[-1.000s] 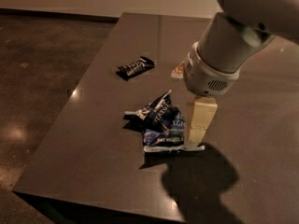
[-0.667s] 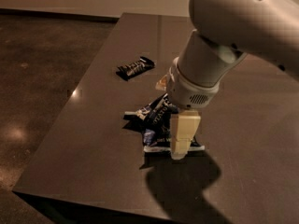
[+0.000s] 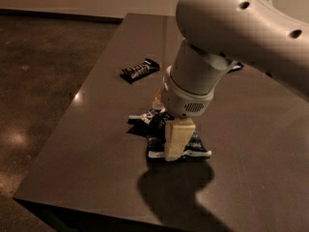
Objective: Pick blue chip bag
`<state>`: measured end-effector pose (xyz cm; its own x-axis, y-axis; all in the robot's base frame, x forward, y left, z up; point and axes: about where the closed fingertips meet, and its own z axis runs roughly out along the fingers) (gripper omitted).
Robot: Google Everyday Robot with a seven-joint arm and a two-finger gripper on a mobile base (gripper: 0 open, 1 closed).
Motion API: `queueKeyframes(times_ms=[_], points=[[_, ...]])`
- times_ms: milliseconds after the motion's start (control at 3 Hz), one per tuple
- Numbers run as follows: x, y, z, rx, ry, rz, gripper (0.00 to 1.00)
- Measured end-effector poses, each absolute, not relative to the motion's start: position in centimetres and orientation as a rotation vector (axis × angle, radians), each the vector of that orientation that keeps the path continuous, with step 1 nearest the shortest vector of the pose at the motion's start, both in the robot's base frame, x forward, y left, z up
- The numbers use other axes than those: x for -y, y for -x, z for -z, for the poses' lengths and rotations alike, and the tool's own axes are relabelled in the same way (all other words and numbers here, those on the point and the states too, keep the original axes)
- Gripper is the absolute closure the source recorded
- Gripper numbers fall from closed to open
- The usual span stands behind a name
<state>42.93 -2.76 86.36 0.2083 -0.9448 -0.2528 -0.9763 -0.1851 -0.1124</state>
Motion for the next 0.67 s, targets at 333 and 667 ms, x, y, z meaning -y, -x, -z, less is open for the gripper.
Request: queueKeyframes(times_ms=[333,667], points=[[3.1,-43.3,-87.3,-1.834,2.214,-0.191,0.49],[3.7,-44.3,-89.2,-1.834,2.169,-0.193,0.72]])
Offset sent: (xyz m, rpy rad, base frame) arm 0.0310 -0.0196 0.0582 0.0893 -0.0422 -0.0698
